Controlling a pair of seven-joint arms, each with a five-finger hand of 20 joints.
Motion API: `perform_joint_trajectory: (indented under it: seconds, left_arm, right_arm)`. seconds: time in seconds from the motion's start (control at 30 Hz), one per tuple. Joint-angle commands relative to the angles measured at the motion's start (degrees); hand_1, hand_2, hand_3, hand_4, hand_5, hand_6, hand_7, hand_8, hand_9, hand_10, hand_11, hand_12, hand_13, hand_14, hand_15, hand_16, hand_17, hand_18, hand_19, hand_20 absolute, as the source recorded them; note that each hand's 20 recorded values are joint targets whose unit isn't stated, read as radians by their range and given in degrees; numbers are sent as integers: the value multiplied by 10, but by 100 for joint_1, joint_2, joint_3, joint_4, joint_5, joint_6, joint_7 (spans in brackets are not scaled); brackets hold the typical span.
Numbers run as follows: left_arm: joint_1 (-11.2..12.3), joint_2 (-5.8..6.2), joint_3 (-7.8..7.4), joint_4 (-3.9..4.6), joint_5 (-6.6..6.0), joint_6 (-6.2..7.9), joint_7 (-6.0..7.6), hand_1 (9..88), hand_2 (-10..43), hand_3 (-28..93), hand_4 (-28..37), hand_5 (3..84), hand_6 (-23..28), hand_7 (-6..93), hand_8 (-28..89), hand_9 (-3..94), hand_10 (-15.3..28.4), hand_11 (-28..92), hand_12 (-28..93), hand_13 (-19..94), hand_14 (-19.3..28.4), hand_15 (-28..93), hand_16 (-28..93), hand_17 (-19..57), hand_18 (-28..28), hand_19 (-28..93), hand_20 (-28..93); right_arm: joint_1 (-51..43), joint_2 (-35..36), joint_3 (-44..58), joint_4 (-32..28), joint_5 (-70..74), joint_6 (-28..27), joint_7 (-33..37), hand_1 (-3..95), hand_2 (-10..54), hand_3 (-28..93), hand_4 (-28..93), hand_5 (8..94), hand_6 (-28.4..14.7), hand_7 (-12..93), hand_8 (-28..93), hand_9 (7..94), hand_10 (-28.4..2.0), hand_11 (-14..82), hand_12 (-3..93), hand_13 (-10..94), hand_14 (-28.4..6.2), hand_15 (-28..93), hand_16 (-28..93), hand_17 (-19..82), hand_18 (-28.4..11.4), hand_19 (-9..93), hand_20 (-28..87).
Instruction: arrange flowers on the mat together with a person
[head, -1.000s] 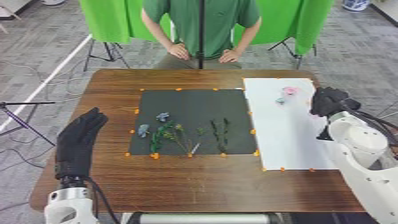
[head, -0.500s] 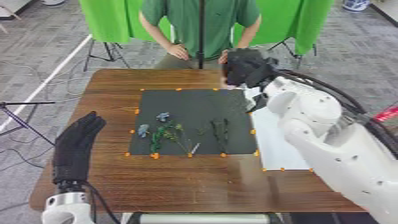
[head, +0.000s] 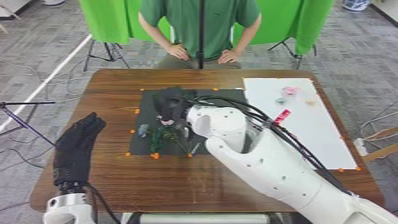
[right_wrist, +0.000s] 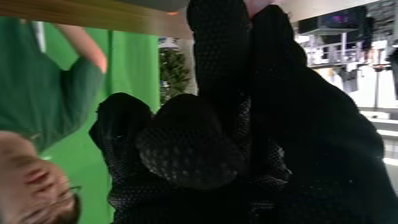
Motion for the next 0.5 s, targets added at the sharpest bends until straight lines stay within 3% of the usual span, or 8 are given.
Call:
perform_joint_trajectory:
  seconds: [0.03, 0.23, 0.5]
  left_arm:
    - [-67, 26, 41, 84, -20, -33, -62, 296, -7, 643, -198, 499, 46, 196, -64, 461, 137, 190, 135, 372, 149, 146, 4, 110, 79, 27, 183]
    - [-139, 65, 60, 119, -11, -101, -85, 295, -7, 644, -197, 498, 47, 195, -64, 461, 137, 191, 135, 372, 149, 146, 4, 110, 79, 27, 183]
    - [-165, 79, 80, 121, -25, -61, -20, 295, -9, 646, -196, 498, 46, 195, -64, 463, 136, 191, 135, 372, 150, 147, 5, 109, 79, 27, 183]
  right_arm:
    - [-107, 33, -92, 73, -269, -64, 14, 633, -95, 596, -270, 851, 41, 203, 59, 937, -65, 167, 286, 937, 16, 654, 228, 532, -190, 932, 524]
    - [-193, 65, -89, 202, -418, -43, -46, 627, -95, 602, -267, 842, 41, 202, 57, 937, -62, 143, 282, 937, 14, 650, 232, 527, -189, 932, 527]
    - [-155, 81, -100, 242, -338, 74, -29, 605, -95, 598, -261, 831, 40, 198, 53, 937, -63, 127, 282, 937, 13, 643, 241, 524, -189, 932, 525]
